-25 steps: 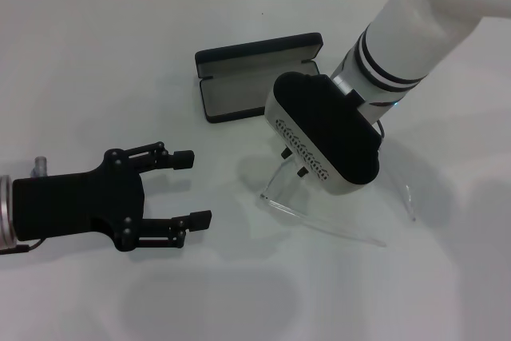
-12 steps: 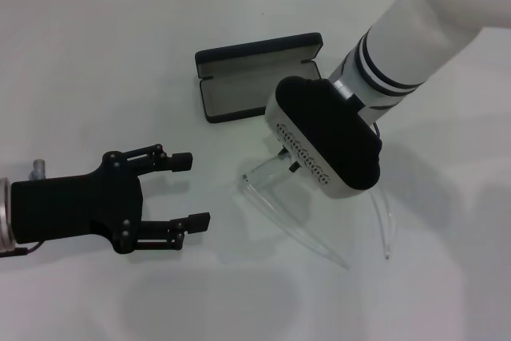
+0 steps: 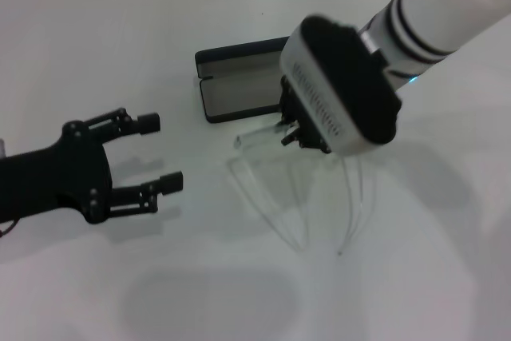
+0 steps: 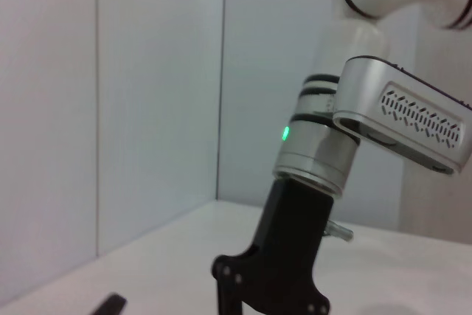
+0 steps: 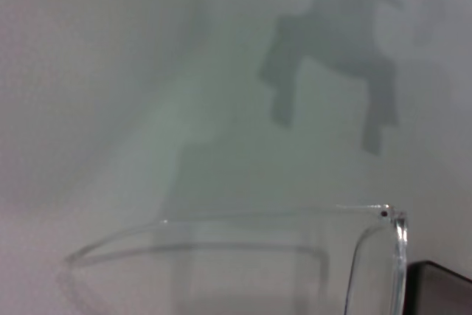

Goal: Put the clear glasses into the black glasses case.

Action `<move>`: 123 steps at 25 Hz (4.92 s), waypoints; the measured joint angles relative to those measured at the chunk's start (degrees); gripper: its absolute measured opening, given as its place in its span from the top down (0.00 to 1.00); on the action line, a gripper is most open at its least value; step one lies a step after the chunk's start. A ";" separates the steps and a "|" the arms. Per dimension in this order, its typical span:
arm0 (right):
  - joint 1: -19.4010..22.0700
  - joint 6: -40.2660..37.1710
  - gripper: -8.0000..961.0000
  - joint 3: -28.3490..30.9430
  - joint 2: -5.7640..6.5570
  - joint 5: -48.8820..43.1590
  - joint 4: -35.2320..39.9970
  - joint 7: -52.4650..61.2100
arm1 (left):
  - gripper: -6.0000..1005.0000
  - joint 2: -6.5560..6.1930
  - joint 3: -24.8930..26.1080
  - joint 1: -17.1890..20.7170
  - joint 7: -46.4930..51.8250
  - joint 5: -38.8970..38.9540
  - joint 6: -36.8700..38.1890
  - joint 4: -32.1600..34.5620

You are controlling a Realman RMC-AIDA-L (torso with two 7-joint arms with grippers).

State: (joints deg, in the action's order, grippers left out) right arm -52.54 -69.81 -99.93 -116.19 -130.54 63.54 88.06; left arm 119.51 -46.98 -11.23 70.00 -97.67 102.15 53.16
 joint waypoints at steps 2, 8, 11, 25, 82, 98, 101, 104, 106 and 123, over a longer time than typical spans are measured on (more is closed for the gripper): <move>1.06 -0.54 0.88 1.72 0.00 0.17 0.96 0.27 | 0.25 0.01 0.15 0.02 -0.01 1.70 0.01 0.08; 7.19 -0.38 0.87 11.20 0.00 6.06 4.40 1.69 | 0.25 0.15 -0.10 0.51 -0.04 13.15 0.17 -0.21; 8.74 0.68 0.87 13.30 0.02 9.93 3.98 1.68 | 0.26 0.22 -1.31 -0.01 -0.06 19.08 0.59 -0.79; 13.60 -5.92 0.88 25.30 0.46 41.73 -16.61 -0.38 | 0.54 0.20 -10.70 -11.88 -6.21 31.37 0.43 -7.65; 14.03 -11.11 0.88 19.66 0.00 61.83 -24.66 -8.76 | 0.94 0.83 -25.01 -18.52 -10.67 34.70 -2.21 -23.09; 14.24 -11.99 0.88 19.86 0.07 63.38 -26.11 -11.18 | 0.94 0.84 -25.01 -19.44 -11.99 36.62 -2.16 -25.02; 14.27 -11.72 0.88 20.11 0.12 63.38 -26.91 -11.29 | 0.94 0.76 -25.01 -19.17 -11.99 37.17 -1.98 -24.74; 14.28 -11.28 0.88 20.23 0.15 63.38 -27.34 -11.30 | 0.94 0.67 -25.01 -18.99 -11.99 37.23 -1.87 -24.80; 14.30 -11.10 0.88 20.23 0.17 63.54 -27.35 -11.31 | 0.94 0.66 -25.01 -18.94 -12.00 37.03 -1.92 -25.02; 14.01 -11.55 0.88 19.80 0.18 63.98 -27.21 -11.34 | 0.94 0.61 -24.42 -18.53 -17.79 37.21 -6.22 -25.92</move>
State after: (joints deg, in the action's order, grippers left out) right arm -38.54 -81.36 -80.13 -116.02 -66.56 36.33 76.72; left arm 120.11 -71.39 -29.76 52.20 -60.46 95.93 27.24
